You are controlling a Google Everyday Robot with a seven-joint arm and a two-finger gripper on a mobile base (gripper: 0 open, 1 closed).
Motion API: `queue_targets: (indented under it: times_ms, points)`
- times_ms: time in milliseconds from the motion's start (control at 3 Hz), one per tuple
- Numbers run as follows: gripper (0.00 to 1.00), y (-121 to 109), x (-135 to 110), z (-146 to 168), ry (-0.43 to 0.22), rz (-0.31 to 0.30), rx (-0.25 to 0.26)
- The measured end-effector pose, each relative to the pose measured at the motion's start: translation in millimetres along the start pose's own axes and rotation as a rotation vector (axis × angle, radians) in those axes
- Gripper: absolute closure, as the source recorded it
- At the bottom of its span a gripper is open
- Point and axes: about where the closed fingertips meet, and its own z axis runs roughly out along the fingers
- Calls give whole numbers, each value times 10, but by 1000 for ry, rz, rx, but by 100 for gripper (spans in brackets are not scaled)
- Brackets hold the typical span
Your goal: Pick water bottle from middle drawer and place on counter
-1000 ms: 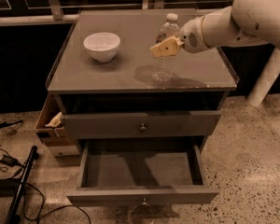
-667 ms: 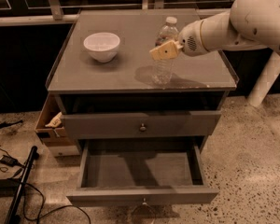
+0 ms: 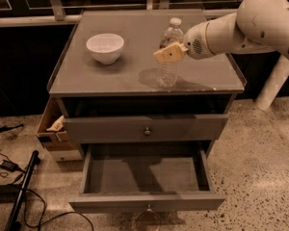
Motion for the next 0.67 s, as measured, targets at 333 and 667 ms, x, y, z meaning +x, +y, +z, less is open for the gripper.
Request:
queue_targets:
  times_ms: [333, 667]
  points:
    - [59, 0, 0, 1, 0, 0, 0]
    - [36, 1, 0, 1, 0, 0, 0]
